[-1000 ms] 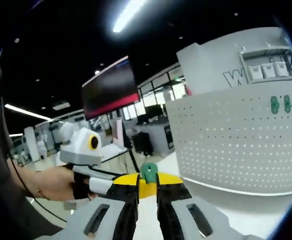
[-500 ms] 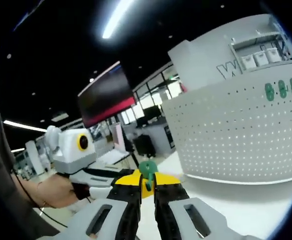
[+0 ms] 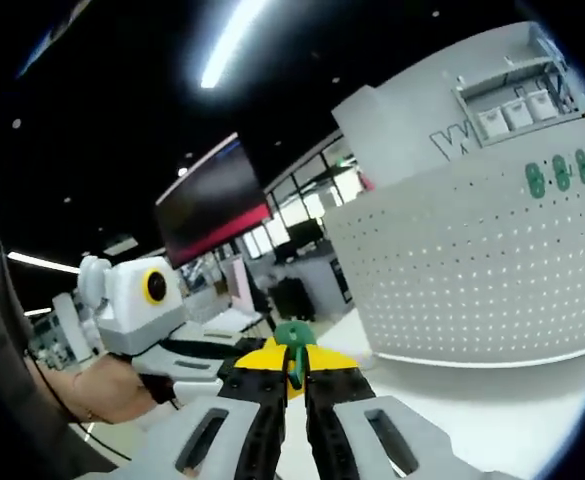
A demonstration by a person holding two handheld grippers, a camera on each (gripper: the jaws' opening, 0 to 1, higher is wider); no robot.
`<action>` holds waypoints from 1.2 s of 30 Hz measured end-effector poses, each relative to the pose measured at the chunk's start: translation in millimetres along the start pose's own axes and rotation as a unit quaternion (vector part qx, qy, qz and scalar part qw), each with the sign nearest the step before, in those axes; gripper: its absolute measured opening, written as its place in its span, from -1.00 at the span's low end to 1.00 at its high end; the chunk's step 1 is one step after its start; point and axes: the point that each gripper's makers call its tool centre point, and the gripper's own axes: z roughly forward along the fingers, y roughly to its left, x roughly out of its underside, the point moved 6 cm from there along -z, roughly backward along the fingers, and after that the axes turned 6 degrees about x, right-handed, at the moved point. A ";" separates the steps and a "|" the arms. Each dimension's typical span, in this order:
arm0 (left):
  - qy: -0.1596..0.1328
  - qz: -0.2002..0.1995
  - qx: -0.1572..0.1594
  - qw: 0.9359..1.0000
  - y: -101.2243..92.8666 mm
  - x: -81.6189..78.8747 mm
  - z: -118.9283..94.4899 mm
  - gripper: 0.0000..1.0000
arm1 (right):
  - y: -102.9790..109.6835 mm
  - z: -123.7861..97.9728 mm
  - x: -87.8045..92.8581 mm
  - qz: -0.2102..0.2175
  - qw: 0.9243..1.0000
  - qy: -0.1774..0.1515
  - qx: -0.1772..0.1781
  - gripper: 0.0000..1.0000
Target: Insert the hook assembly into the mounting plate slot until the hook locks in place.
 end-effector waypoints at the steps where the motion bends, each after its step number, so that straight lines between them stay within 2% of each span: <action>1: -0.003 0.001 0.001 1.000 -0.6 -0.2 -1.1 -0.97 | 1.4 -1.4 -0.5 -0.001 1.000 0.000 0.002 -0.94; 5: -0.002 0.005 0.000 1.000 -2.7 -0.7 -3.2 -0.97 | 1.9 -1.9 -0.3 -0.023 1.000 0.002 0.015 -0.99; 6: 0.000 0.006 -0.001 1.000 -2.5 -0.2 -3.3 -0.96 | 3.9 -1.2 -0.4 -0.026 1.000 0.002 0.006 -0.99; 14: 0.000 0.004 0.005 1.000 -1.8 3.8 -3.0 -0.92 | 4.4 -1.6 2.3 -0.045 0.999 0.010 0.014 -1.00; 16: 0.002 0.026 0.007 1.000 -2.8 3.8 -3.3 -0.91 | 4.4 -2.1 2.3 -0.048 0.999 0.010 0.013 -1.00; 19: 0.004 0.036 0.007 0.999 -3.5 4.8 -3.6 -0.88 | 4.4 -2.7 1.9 -0.045 0.999 0.008 0.012 -1.00; 22: 0.014 0.037 0.006 0.999 -2.9 10.0 -1.5 -0.71 | 4.9 -2.0 1.0 -0.043 0.999 0.006 0.010 -1.00; 26: 0.006 0.020 0.019 1.000 -5.6 10.3 -1.8 -0.55 | 5.5 -1.3 1.7 -0.045 0.999 0.008 0.008 -1.00; 30: 0.005 0.025 0.019 0.999 -6.1 10.0 -0.3 -0.23 | 4.0 -1.5 1.6 -0.046 0.999 0.007 0.009 -1.00; 36: 0.002 0.022 0.031 0.999 -10.1 11.1 1.2 0.15 | -1.7 -2.6 0.3 -0.052 0.998 0.008 0.015 -1.00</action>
